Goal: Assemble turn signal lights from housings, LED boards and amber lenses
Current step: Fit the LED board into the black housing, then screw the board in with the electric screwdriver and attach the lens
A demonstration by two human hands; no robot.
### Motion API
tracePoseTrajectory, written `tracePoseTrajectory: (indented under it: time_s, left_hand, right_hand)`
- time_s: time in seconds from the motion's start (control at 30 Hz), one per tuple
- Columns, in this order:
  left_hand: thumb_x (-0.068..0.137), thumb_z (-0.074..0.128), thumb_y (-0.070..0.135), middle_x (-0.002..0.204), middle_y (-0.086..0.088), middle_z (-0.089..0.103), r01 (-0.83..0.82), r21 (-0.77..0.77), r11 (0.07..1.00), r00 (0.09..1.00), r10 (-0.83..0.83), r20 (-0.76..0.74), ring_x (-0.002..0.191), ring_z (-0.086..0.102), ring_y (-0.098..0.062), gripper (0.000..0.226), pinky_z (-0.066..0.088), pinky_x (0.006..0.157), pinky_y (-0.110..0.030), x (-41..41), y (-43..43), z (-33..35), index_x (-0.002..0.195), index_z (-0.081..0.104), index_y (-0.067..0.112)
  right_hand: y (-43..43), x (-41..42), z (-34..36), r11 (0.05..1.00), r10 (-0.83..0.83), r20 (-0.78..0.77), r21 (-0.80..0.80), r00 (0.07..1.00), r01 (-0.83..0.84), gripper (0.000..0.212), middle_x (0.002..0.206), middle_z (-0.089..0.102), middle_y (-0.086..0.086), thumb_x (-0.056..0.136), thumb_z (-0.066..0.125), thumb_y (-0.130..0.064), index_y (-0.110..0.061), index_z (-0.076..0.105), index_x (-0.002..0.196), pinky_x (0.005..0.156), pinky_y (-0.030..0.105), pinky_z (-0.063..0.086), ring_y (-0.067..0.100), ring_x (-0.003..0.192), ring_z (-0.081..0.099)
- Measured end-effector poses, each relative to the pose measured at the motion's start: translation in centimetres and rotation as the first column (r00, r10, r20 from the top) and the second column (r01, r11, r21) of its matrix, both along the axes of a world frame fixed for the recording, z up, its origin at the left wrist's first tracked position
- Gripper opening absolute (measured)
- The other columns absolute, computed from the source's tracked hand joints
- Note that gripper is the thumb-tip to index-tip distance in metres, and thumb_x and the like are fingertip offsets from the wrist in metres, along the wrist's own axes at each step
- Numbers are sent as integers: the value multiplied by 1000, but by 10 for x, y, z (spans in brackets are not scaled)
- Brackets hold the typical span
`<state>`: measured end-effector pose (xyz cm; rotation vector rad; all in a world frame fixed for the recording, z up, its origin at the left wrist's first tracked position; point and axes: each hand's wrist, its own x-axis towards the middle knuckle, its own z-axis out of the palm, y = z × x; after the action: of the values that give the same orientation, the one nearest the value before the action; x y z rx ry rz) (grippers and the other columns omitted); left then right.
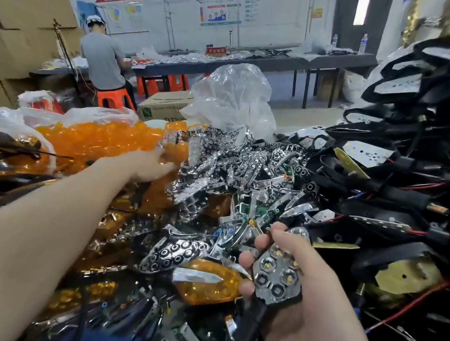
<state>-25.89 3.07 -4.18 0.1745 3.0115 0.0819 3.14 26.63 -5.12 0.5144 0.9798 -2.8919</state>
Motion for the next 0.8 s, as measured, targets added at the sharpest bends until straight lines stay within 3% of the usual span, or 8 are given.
tracePoseTrajectory:
  time_s: [0.03, 0.1, 0.27, 0.4, 0.5, 0.6, 0.67, 0.8]
  left_hand:
    - [95, 34, 69, 154, -16, 40, 21, 5, 1000, 999, -21, 28, 135, 46, -37, 77, 32, 116, -47, 6, -1, 3, 157, 13, 29]
    - [94, 39, 66, 151, -15, 44, 77, 19, 997, 995, -78, 62, 128, 51, -34, 74, 35, 114, -42, 19, -1, 6, 154, 20, 29]
    - [85, 38, 70, 153, -5, 42, 243, 12, 970, 957, -242, 161, 122, 47, -20, 77, 29, 109, -29, 62, 17, 17, 148, 34, 26]
    - [79, 47, 69, 165, 3, 16, 176, 76, 981, 875, -191, 444, 149, 22, -25, 83, 20, 120, -47, 91, 35, 41, 153, 24, 37]
    - [71, 59, 72, 167, 7, 1, 80, 65, 995, 789, -103, 606, 153, 3, -28, 96, 14, 119, -61, 106, 39, 55, 154, 19, 43]
    - [74, 59, 77, 167, 1, 4, 146, -102, 984, 839, -69, 539, 151, 14, -34, 102, 24, 117, -59, 123, 51, 47, 157, 14, 37]
    - [82, 52, 76, 167, -3, 4, 223, -191, 956, 885, -116, 451, 150, 16, -34, 99, 19, 118, -54, 132, 55, 40, 159, 9, 30]
    - [88, 49, 68, 166, -3, 13, 300, -174, 938, 890, -209, 406, 149, 21, -30, 83, 18, 119, -50, 152, 39, 51, 156, 15, 36]
  right_hand:
    - [-4, -1, 1, 997, -6, -12, -74, 1000, 5, 26, 52, 61, 8, 101, 50, -5, -8, 62, 78, 33, 28, 43, 25, 42, 61]
    - [-9, 11, 0, 996, -57, -51, -65, 997, 54, 14, 61, 63, 5, 95, 59, -9, -13, 66, 84, 34, 24, 42, 20, 45, 61]
    - [-15, 20, 9, 999, -43, -99, 15, 994, 44, 7, 68, 61, 1, 98, 59, -13, -14, 64, 92, 42, 23, 42, 15, 53, 61]
    - [-15, 20, 7, 998, -48, -109, 36, 993, 52, 5, 70, 61, 0, 98, 60, -15, -13, 62, 95, 42, 23, 43, 15, 56, 62]
    - [-15, 19, 6, 998, -46, -97, 43, 994, 50, 14, 71, 61, 2, 99, 61, -17, -12, 61, 86, 42, 24, 44, 15, 57, 60]
    - [-14, 19, 5, 997, -43, -95, 65, 995, 49, 22, 71, 62, 2, 97, 63, -18, -12, 67, 77, 42, 26, 45, 16, 58, 61]
    - [-14, 19, 4, 996, -31, -97, 80, 995, 39, 36, 69, 63, 3, 97, 63, -18, -15, 72, 62, 42, 25, 46, 15, 57, 61]
    - [-13, 19, 4, 995, -38, -116, 86, 992, 48, 38, 70, 64, 2, 98, 63, -19, -15, 71, 61, 42, 25, 47, 14, 58, 63]
